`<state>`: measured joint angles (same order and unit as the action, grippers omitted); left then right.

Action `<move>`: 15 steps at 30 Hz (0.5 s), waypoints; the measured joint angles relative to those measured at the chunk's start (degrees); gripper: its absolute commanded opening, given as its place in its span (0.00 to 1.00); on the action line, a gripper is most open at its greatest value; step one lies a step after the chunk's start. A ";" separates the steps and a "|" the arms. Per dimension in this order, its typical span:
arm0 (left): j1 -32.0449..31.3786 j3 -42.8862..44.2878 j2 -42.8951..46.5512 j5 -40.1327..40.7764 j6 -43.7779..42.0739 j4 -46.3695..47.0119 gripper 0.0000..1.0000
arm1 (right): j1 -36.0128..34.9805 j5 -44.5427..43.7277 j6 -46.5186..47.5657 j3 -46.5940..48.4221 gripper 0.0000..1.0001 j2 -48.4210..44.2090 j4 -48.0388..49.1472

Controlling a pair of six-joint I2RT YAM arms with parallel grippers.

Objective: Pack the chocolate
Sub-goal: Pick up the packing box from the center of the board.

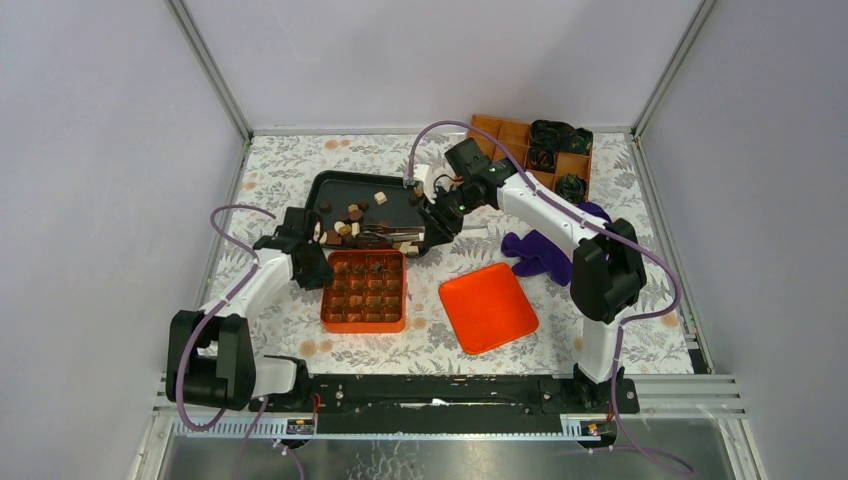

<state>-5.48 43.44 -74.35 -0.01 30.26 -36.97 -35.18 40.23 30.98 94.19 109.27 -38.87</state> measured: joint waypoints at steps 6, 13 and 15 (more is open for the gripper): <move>-1.73 -2.29 1.53 0.04 -1.79 3.13 0.09 | 0.09 0.07 0.00 0.00 0.16 0.00 0.00; -4.04 -4.66 6.60 0.96 -3.48 4.39 0.00 | 0.55 1.31 0.00 0.00 0.16 0.00 -0.07; -4.70 -5.22 9.40 1.81 -4.11 5.16 0.00 | 0.90 1.53 0.00 0.13 0.16 0.00 -0.44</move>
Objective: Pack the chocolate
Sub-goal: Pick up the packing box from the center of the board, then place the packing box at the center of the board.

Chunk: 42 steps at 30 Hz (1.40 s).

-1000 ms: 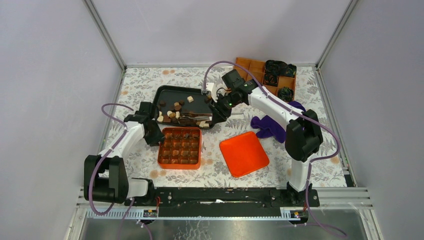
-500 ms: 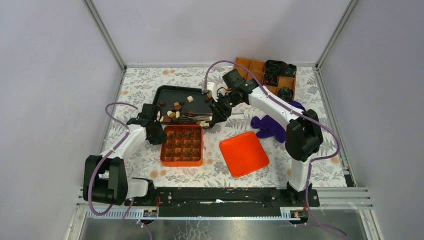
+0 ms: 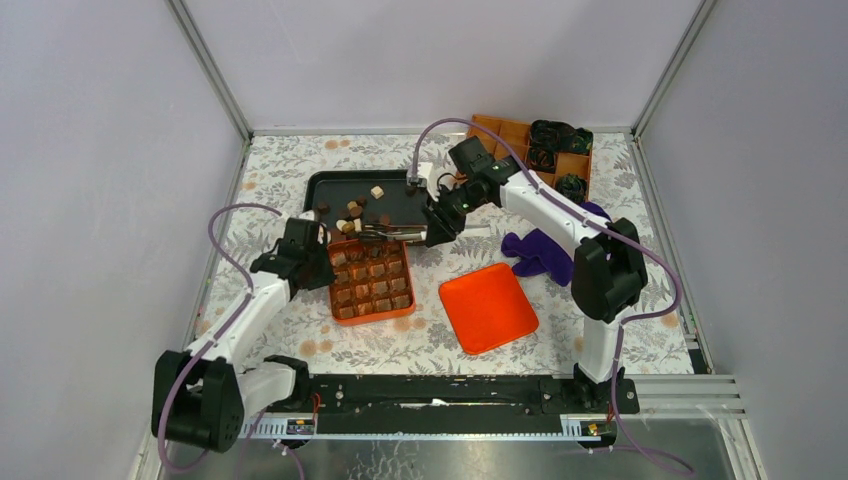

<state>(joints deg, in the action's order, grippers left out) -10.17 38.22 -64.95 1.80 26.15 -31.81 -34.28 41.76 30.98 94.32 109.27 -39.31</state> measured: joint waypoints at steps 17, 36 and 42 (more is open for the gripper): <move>-9.79 -1.60 6.23 4.83 -2.80 6.58 0.00 | 1.44 4.48 1.14 4.94 0.16 -2.23 -6.86; -9.77 3.30 -6.88 1.42 -0.92 3.32 0.02 | -1.38 -3.48 3.10 1.07 0.17 -3.02 -6.23; -9.77 3.30 -8.31 -0.57 -0.94 3.21 0.09 | -4.15 -5.46 3.45 1.33 0.18 -1.86 -6.12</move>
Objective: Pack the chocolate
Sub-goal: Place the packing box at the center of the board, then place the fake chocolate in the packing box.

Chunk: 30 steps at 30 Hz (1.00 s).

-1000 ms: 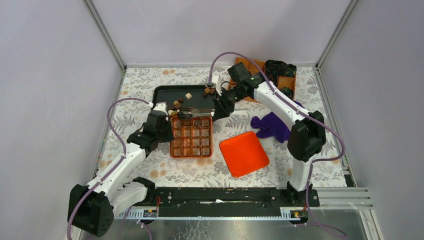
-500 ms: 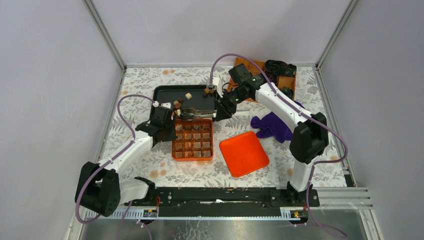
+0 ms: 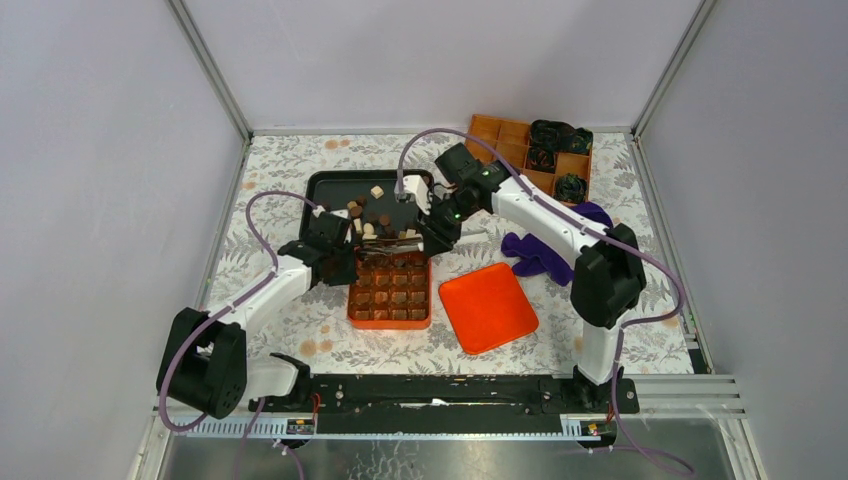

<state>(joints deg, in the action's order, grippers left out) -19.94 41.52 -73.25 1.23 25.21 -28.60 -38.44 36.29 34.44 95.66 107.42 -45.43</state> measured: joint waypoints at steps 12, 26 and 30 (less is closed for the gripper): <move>0.00 1.03 -0.07 -1.22 0.87 -1.27 0.34 | -2.08 -5.38 -0.02 1.03 0.20 4.46 0.07; 0.00 5.27 8.85 2.97 0.83 -6.43 0.40 | -2.62 -5.84 -0.28 2.32 0.43 5.64 0.20; 0.00 6.60 13.94 6.05 0.81 -6.93 0.49 | -2.62 -5.81 -0.50 2.93 0.49 6.14 0.28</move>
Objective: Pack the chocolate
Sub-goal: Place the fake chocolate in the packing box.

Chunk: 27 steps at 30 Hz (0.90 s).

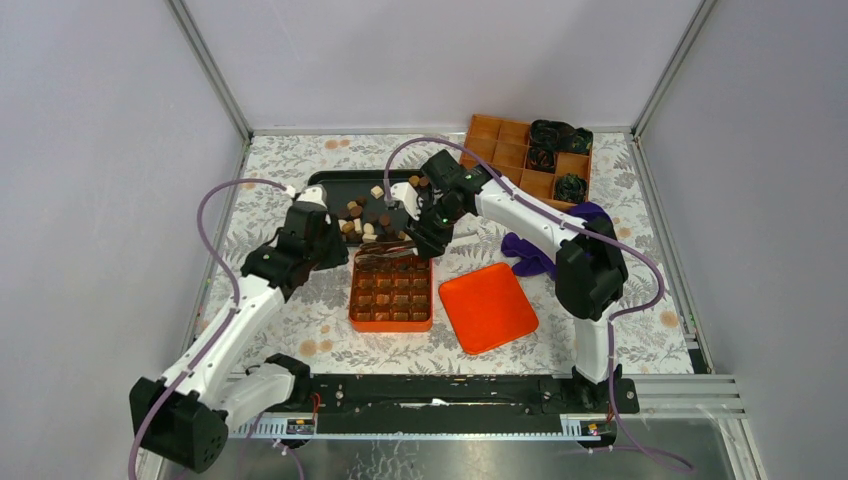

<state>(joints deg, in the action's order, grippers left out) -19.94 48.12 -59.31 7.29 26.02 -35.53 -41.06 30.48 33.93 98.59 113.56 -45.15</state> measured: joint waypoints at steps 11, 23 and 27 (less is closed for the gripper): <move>0.11 0.85 8.55 3.04 2.36 3.34 0.89 | 0.00 0.68 -0.46 1.22 0.46 0.00 -0.35; 3.48 -8.35 12.39 -3.15 13.90 19.26 0.99 | 7.72 6.49 -3.61 5.55 0.45 0.00 -0.24; 5.14 -10.36 12.44 -5.64 17.11 22.34 0.99 | 11.34 3.13 -4.20 7.32 0.45 1.18 1.22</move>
<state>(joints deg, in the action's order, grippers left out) -14.81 37.76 -46.87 1.65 43.13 -13.19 -29.71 33.61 29.74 105.91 114.74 -43.92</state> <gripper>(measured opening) 0.984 0.460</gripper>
